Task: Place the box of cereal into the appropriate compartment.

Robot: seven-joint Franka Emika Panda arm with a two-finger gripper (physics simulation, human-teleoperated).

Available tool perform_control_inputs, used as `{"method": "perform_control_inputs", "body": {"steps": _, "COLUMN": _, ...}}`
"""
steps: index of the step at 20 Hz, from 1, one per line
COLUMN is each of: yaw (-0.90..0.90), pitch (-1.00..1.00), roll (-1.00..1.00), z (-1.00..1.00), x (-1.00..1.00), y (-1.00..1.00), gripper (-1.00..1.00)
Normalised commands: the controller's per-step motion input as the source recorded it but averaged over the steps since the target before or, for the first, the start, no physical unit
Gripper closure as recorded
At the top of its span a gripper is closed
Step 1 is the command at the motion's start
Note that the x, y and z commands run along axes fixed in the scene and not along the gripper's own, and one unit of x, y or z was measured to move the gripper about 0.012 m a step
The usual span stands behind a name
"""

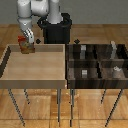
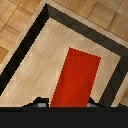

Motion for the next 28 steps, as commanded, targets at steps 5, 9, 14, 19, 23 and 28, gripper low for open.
{"method": "perform_control_inputs", "body": {"steps": 5, "yaw": 0.0, "pitch": 0.0, "roll": 0.0, "z": 0.0, "x": -1.0, "y": 0.0, "gripper": 1.0}}
{"method": "perform_control_inputs", "body": {"steps": 9, "yaw": 0.0, "pitch": 0.0, "roll": 0.0, "z": 0.0, "x": -0.25, "y": 0.3, "gripper": 1.0}}
{"method": "perform_control_inputs", "body": {"steps": 14, "yaw": 0.0, "pitch": 0.0, "roll": 0.0, "z": 0.0, "x": 0.0, "y": 1.0, "gripper": 1.0}}
{"method": "perform_control_inputs", "body": {"steps": 19, "yaw": 0.0, "pitch": 0.0, "roll": 0.0, "z": 0.0, "x": 0.0, "y": 1.0, "gripper": 1.0}}
{"method": "perform_control_inputs", "body": {"steps": 23, "yaw": 0.0, "pitch": 0.0, "roll": 0.0, "z": 0.0, "x": 0.0, "y": 1.0, "gripper": 1.0}}
{"method": "perform_control_inputs", "body": {"steps": 28, "yaw": 0.0, "pitch": 0.0, "roll": 0.0, "z": 0.0, "x": 0.0, "y": 1.0, "gripper": 1.0}}
